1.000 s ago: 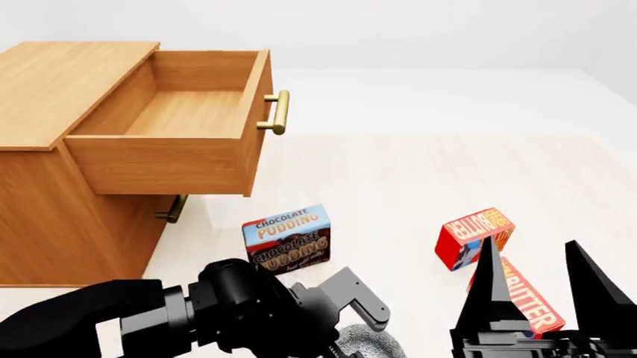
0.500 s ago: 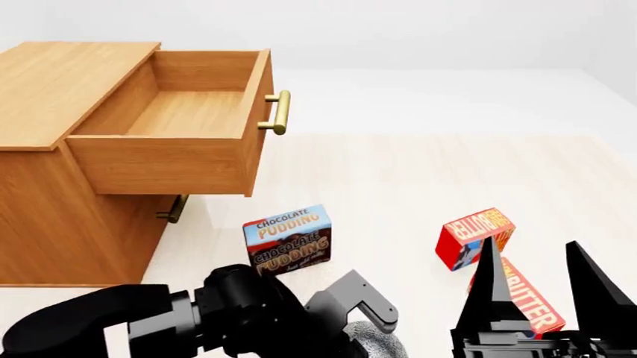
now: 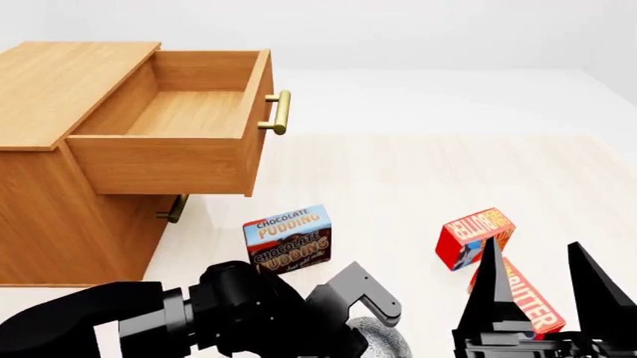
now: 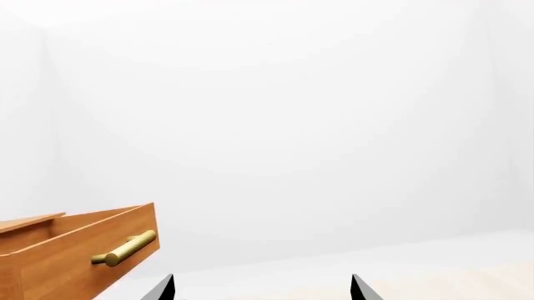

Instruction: Put the bowl in the top drawer of the cabinet.

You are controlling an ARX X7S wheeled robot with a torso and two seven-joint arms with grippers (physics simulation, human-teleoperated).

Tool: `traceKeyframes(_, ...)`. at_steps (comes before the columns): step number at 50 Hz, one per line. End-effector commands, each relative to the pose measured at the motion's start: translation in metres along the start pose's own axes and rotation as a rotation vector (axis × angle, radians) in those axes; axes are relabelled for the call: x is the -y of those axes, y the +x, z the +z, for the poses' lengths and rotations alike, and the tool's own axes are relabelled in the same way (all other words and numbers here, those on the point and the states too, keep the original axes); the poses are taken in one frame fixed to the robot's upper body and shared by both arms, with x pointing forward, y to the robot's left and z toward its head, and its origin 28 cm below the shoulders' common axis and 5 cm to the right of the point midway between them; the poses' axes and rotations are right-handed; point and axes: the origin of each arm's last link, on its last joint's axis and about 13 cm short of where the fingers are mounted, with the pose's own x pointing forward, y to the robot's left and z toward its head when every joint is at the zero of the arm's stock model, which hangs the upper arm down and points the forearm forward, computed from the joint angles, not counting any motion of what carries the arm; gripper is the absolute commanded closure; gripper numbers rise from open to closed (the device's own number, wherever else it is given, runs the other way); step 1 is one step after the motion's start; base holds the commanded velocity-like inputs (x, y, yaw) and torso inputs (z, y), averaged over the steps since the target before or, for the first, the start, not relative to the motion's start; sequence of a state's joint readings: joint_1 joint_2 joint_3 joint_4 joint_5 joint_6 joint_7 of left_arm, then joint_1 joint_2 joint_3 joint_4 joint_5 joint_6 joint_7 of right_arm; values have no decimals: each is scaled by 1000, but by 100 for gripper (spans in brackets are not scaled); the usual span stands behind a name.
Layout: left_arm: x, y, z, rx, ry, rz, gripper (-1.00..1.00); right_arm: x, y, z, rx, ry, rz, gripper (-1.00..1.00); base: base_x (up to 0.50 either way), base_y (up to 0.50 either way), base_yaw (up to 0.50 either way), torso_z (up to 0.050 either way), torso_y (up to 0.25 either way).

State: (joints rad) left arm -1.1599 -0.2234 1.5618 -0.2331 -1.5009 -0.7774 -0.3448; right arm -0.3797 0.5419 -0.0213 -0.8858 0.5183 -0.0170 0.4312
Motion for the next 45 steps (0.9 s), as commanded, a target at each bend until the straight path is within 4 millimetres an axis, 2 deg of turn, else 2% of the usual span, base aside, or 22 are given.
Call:
traceKeyframes(1,-2,-21,14,88,97,121,100,0,-1,0,0,2,1,-100,0,0,0,0,0)
traceKeyframes(8,0,-53,35,196,115,160,100,1,-1,0,1,2,1,-100,0,0,0,0,0)
traceKeyframes(29,8,-127,82,429,169,274,100,1,0,1,8,5,7,-100,0,0,0,0,0)
traceKeyframes(39,4,-168,111,615,158,416,100,2,-2,0,6,10,5,-100,0,0,0,0,0)
traceKeyframes(45,2,-184,122,727,142,506,100,1,-2,0,6,10,6,-100,0,0,0,0,0)
